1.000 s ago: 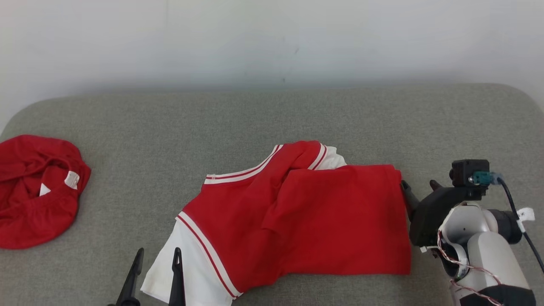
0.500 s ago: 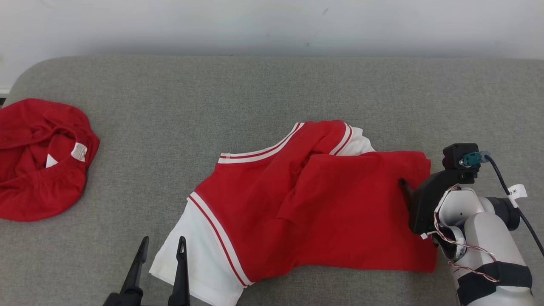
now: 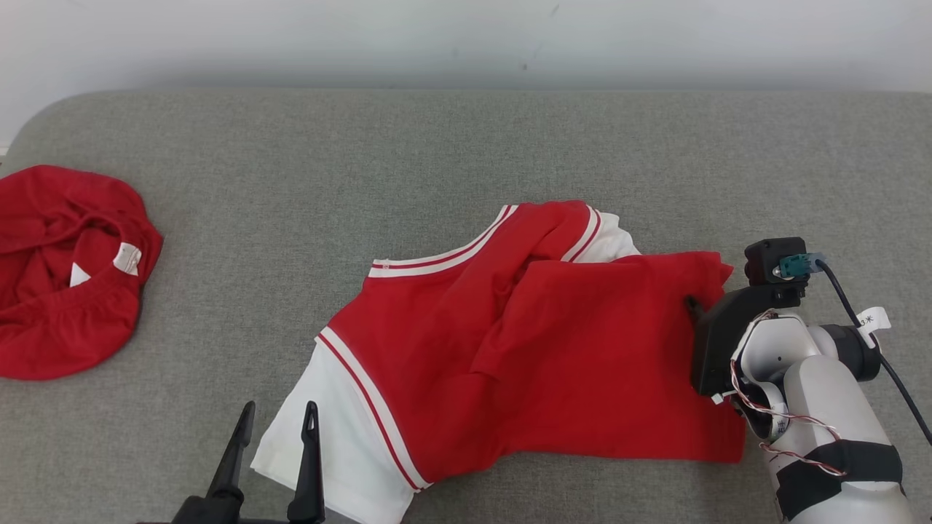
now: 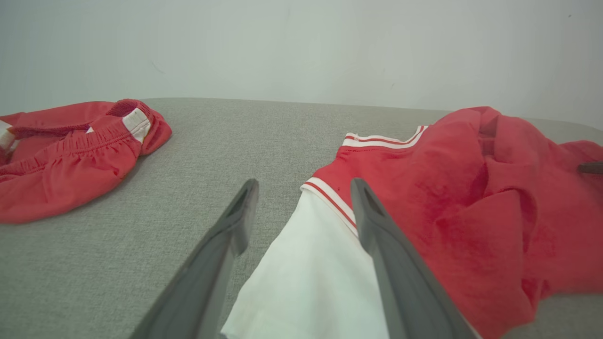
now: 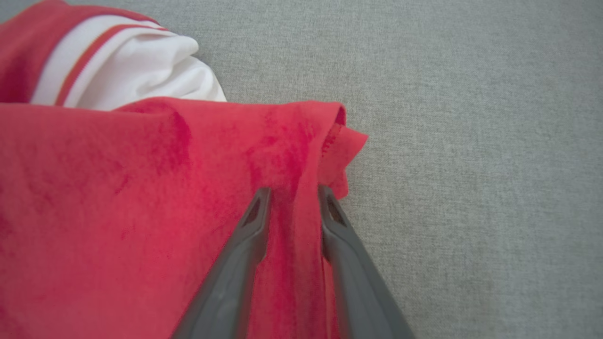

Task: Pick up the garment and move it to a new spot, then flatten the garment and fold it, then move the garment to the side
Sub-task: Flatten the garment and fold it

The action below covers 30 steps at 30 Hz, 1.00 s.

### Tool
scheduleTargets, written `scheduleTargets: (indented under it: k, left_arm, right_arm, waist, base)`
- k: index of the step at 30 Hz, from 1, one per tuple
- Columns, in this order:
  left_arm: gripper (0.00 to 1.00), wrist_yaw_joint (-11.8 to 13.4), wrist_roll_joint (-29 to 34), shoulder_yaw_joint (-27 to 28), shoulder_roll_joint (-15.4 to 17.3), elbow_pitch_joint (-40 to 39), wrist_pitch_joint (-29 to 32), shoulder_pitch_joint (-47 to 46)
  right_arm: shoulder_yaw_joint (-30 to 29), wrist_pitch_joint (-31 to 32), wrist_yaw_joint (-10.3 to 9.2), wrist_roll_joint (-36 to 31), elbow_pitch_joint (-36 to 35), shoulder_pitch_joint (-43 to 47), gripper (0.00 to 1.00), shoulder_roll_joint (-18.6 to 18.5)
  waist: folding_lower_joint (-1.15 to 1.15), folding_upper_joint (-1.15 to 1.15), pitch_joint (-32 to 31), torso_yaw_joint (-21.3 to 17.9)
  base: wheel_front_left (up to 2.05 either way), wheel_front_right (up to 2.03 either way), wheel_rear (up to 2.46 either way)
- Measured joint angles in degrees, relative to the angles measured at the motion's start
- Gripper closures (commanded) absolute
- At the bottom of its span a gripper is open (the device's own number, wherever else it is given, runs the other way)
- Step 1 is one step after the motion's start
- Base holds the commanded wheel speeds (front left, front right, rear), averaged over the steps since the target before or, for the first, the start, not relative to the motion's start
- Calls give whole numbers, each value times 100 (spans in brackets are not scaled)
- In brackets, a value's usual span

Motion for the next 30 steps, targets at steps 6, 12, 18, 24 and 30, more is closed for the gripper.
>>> scheduleTargets:
  k: [6,12,18,24,30]
  left_arm:
    - [0,-76,36,55,-41,47,0,-1]
    - [0,-125,55,90,-77,94,-1,-1]
    - [0,-138,66,111,-101,123,0,-1]
    - [0,-143,73,125,-113,152,0,4]
    - [0,-145,78,135,-120,152,-1,32]
  right_arm:
    - [59,-52,0,-16,-81,3,33,-30]
    - [144,-43,0,-20,-146,28,38,-36]
    - [224,31,0,-62,-196,66,94,-36]
    - [66,-111,0,-108,-382,68,100,-57]
    - [-533,-124,0,-260,-1006,73,100,-116]
  waist:
    - [0,0,-21,-21]
    - [0,0,-71,-24]
    - [0,0,-112,-17]
    - [0,0,-162,-28]
    - [0,0,-227,-23]
  base:
    - [0,0,0]
    - [0,0,0]
    - [0,0,0]
    - [0,0,0]
    - [0,0,0]
